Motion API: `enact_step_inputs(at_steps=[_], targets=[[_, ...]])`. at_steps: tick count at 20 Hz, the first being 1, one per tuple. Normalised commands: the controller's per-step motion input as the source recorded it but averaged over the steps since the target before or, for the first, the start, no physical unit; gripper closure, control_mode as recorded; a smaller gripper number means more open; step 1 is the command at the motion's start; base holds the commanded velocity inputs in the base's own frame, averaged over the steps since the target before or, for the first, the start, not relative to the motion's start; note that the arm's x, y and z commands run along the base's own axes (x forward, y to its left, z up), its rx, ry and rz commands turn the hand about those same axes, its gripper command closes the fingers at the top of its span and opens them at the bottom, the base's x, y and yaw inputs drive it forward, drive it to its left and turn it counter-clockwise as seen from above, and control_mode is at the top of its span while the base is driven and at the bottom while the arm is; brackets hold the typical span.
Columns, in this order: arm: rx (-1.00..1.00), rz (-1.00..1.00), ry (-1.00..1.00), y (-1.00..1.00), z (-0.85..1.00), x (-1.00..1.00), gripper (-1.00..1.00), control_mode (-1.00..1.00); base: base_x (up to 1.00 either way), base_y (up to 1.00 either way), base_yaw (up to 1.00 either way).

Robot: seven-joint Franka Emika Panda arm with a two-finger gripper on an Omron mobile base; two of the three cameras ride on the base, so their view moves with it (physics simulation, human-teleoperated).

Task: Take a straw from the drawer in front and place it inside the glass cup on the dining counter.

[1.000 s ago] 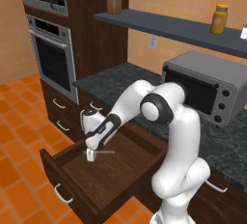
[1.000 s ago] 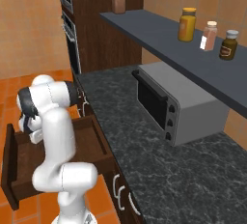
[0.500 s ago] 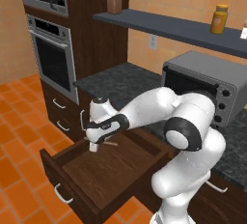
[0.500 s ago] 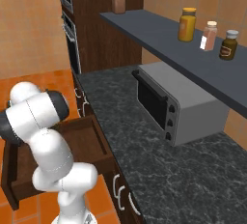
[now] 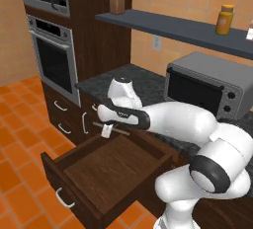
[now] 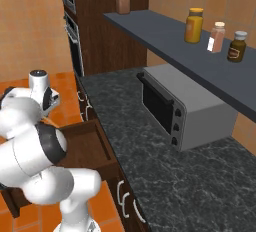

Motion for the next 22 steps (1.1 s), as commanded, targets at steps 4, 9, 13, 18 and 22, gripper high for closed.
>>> enact_step_inputs(at_steps=[4, 9, 13, 18, 22], targets=[[0.05, 0.0, -0.07, -0.58, 1.0, -0.57, 1.0, -1.0, 0.0, 0.0, 0.0], [0.04, -0.03, -0.12, -0.45, 0.88, -0.74, 1.0, -1.0, 0.0, 0.0, 0.0], [0.05, -0.06, -0.03, -0.32, 0.39, -0.67, 1.0, -1.0, 0.0, 0.0, 0.0], [0.01, -0.01, 0.0, -0.06, 0.03, -0.19, 1.0, 1.0, -0.57, -0.02, -0.03], [0.0, 0.0, 0.0, 0.0, 0.0, 0.0, 1.0, 1.0, -1.0, 0.14, -0.07]])
